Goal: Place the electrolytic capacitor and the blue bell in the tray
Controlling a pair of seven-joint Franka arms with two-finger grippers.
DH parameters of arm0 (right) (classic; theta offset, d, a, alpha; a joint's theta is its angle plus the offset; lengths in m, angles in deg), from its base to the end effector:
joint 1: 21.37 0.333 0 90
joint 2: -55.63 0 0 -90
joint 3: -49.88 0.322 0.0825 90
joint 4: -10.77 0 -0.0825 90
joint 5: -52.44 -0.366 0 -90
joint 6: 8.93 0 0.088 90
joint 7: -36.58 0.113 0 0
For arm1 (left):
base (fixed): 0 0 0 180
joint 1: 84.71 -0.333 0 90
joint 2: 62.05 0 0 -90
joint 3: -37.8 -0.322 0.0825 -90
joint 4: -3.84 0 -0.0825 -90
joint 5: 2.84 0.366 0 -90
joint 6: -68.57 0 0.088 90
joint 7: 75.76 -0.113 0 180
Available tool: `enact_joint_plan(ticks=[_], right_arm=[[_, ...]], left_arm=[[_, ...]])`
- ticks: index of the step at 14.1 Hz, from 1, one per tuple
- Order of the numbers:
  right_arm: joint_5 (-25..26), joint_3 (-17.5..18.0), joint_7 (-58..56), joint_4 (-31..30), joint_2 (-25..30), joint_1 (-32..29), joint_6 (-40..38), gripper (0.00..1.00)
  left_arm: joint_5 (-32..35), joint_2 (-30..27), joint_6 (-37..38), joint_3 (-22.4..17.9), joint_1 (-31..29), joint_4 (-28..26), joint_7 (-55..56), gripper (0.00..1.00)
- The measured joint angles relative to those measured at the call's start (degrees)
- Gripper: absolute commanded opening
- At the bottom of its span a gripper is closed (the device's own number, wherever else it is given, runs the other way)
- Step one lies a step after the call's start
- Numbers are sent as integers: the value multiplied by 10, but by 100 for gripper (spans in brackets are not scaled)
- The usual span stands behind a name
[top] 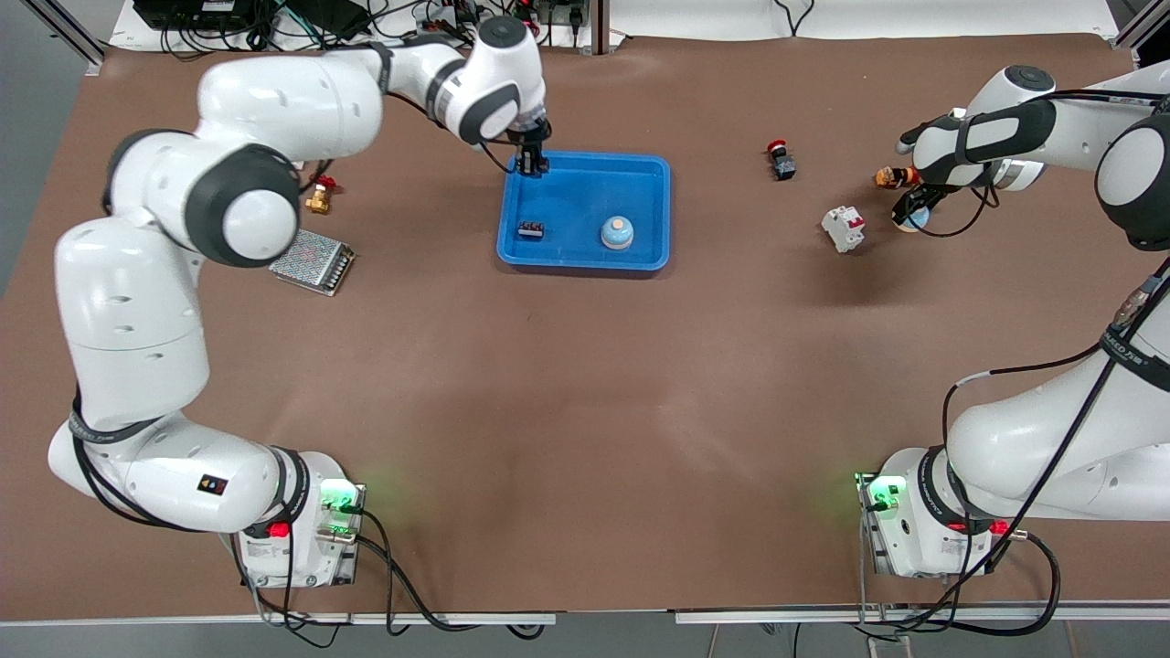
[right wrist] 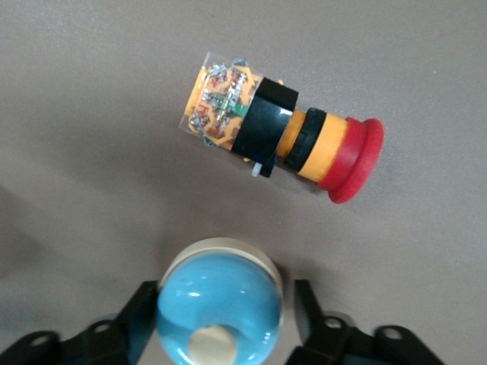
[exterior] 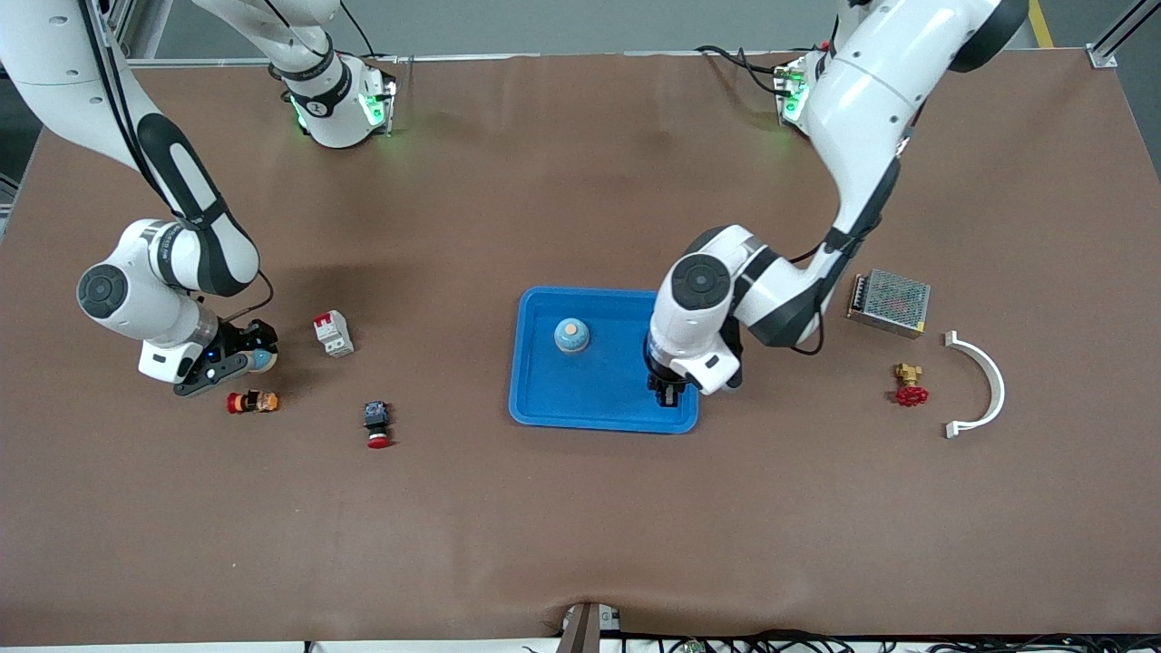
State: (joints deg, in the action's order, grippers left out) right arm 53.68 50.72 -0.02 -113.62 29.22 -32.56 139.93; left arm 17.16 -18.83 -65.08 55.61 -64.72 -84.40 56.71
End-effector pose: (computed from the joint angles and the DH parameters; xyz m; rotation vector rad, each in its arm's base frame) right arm 0.5429 -0.0987 0.1896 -3.0436 -0.7375 0.0512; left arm 0.5834 -0.3963 0.2398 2.2311 2.0962 0.0923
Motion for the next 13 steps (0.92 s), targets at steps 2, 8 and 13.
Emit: enact_joint_plan(ticks=[2, 8, 13], right_arm=[[0, 0, 0, 0, 1, 0, 0, 58], [0, 1, 0, 1, 1, 0, 0, 58], [0, 3, 0, 60, 7, 0, -104, 58]], left_arm=[[0, 21, 0, -17, 25, 14, 5, 0], [0, 38, 1, -20, 28, 24, 5, 0], [0, 49, 3, -21, 31, 24, 5, 0]])
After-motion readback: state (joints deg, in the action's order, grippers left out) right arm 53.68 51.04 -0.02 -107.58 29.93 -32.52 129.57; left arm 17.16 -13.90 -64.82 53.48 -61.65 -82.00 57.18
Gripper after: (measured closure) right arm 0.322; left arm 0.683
